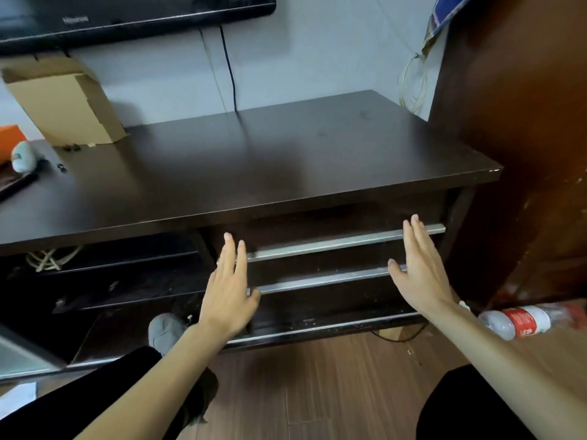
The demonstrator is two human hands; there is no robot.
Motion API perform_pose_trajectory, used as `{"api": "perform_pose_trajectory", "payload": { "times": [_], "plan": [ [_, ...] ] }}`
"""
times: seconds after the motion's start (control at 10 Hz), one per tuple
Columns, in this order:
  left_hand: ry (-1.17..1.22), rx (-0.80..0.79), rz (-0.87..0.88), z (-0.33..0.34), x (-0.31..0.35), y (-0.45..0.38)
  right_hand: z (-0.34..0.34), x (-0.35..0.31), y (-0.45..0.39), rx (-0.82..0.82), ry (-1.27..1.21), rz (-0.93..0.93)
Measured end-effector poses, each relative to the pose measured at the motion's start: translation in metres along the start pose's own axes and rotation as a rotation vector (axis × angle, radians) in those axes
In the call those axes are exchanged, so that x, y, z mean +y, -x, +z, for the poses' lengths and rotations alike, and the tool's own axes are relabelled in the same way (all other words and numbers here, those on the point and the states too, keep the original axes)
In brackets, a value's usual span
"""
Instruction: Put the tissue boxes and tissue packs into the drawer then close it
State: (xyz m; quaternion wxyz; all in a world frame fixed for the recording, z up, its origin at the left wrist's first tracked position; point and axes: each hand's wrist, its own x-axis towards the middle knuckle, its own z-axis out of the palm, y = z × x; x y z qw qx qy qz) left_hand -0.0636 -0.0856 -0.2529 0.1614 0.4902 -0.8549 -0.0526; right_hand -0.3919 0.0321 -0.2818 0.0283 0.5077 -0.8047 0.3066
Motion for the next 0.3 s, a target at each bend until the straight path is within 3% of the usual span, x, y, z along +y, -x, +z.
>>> {"api": "perform_pose_trajectory", "payload": {
  "times": [0.3],
  "plan": [
    [-0.121, -0.302, 0.029, -0.059, -0.009, -0.001, 0.001, 0.023, 0.032, -0.137, -0.117, 0.004]
  ]
}}
